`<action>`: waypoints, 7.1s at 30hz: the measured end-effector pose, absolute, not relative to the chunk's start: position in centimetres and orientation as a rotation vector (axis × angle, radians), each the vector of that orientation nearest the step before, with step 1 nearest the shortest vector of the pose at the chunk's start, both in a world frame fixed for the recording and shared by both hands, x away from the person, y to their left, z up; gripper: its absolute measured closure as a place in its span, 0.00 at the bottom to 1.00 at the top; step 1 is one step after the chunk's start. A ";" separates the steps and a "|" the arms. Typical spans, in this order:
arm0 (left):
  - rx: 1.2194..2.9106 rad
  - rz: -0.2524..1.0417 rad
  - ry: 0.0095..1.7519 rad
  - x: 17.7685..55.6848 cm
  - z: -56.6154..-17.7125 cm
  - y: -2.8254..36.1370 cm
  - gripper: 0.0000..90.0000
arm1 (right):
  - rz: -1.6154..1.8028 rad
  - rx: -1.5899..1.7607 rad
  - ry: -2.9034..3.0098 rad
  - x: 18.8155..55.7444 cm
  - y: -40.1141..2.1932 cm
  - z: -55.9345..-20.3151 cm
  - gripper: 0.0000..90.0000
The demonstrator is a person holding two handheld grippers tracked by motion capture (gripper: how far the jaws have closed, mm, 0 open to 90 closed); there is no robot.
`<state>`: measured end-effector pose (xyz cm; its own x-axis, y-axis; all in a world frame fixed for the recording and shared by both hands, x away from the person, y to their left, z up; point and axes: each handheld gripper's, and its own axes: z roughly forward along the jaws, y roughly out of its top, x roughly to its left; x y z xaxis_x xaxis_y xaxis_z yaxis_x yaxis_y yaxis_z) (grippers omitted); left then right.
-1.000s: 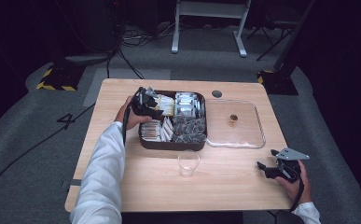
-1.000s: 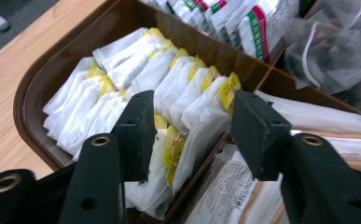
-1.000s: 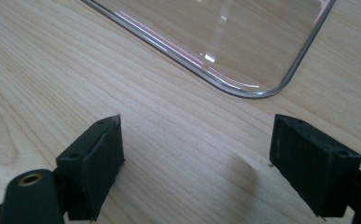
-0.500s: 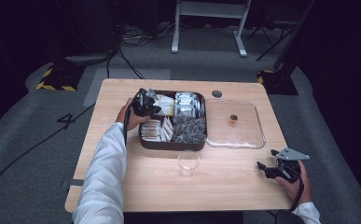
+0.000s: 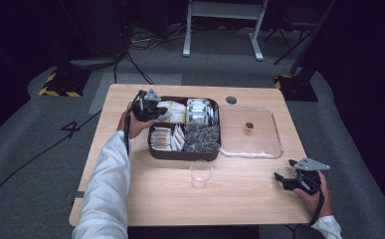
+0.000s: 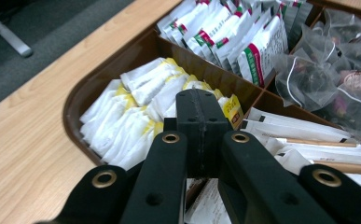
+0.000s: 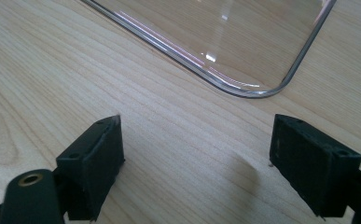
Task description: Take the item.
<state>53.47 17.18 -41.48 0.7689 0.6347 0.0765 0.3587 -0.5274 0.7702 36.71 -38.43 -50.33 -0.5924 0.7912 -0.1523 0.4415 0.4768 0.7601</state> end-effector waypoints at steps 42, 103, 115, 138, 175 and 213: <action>2.012 0.488 0.535 44.9 -34.0 17.5 1.00 | 0.950 1.026 2.240 36.8 -38.5 -50.3 0.20; 2.130 0.146 0.181 36.5 -39.1 6.7 1.00 | 0.946 1.023 2.237 36.7 -38.4 -50.3 0.20; 2.213 0.119 0.206 37.4 -41.6 6.2 0.98 | 0.946 1.022 2.235 36.7 -38.4 -50.3 0.20; 2.251 0.163 0.225 37.6 -42.0 6.7 0.85 | 0.944 1.019 2.235 36.7 -38.4 -50.3 0.20; 2.294 0.443 0.392 37.0 -40.2 11.1 0.21 | 0.944 1.017 2.234 36.7 -38.4 -50.3 0.20; 2.394 0.578 0.612 35.4 -45.1 19.1 0.21 | 0.944 1.028 2.235 36.7 -38.5 -50.3 0.19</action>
